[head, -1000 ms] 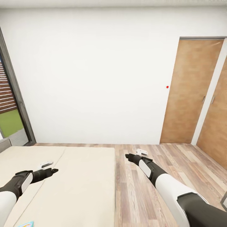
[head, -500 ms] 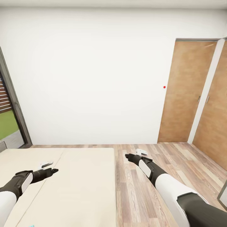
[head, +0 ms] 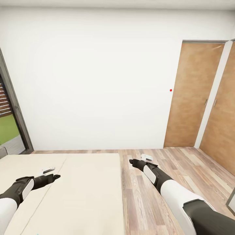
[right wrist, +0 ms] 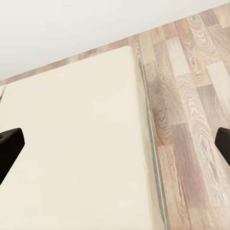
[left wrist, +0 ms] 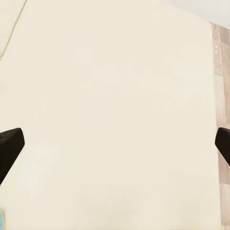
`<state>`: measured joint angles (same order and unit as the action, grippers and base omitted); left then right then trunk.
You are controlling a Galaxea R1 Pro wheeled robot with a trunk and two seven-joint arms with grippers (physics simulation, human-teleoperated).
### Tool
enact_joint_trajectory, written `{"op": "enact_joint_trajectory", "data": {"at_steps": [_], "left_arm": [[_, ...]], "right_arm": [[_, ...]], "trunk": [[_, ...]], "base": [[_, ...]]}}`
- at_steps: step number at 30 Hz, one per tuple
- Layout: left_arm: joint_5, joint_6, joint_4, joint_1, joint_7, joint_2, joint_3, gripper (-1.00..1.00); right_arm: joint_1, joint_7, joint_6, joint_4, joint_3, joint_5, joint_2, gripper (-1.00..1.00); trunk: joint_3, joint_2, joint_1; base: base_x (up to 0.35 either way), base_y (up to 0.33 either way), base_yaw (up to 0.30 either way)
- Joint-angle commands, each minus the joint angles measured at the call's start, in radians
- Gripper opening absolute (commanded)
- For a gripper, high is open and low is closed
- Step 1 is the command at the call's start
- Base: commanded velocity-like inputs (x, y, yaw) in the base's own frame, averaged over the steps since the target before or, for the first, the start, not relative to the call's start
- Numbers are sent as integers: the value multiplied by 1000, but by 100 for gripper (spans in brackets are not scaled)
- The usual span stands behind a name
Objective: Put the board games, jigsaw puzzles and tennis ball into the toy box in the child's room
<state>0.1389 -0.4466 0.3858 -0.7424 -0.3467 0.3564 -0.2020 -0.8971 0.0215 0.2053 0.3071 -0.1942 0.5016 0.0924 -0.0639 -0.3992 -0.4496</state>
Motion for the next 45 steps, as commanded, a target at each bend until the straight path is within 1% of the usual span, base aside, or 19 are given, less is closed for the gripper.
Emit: {"op": "enact_joint_trajectory", "data": {"at_steps": [1, 8, 45], "left_arm": [[7, -9, 1, 0, -1, 0, -5, 100], [7, -9, 1, 0, -1, 1, -5, 100], [7, -10, 1, 0, -1, 1, -6, 100]], "right_arm": [[0, 3, 3, 1, -5, 5, 0, 100], [0, 3, 3, 1, -5, 5, 1, 100], [0, 3, 3, 1, -5, 5, 2, 100]], "trunk": [[0, -1, 0], [0, -1, 0], [0, -1, 0]], "base": [[0, 107, -1], [0, 172, 0], [0, 114, 0]]}}
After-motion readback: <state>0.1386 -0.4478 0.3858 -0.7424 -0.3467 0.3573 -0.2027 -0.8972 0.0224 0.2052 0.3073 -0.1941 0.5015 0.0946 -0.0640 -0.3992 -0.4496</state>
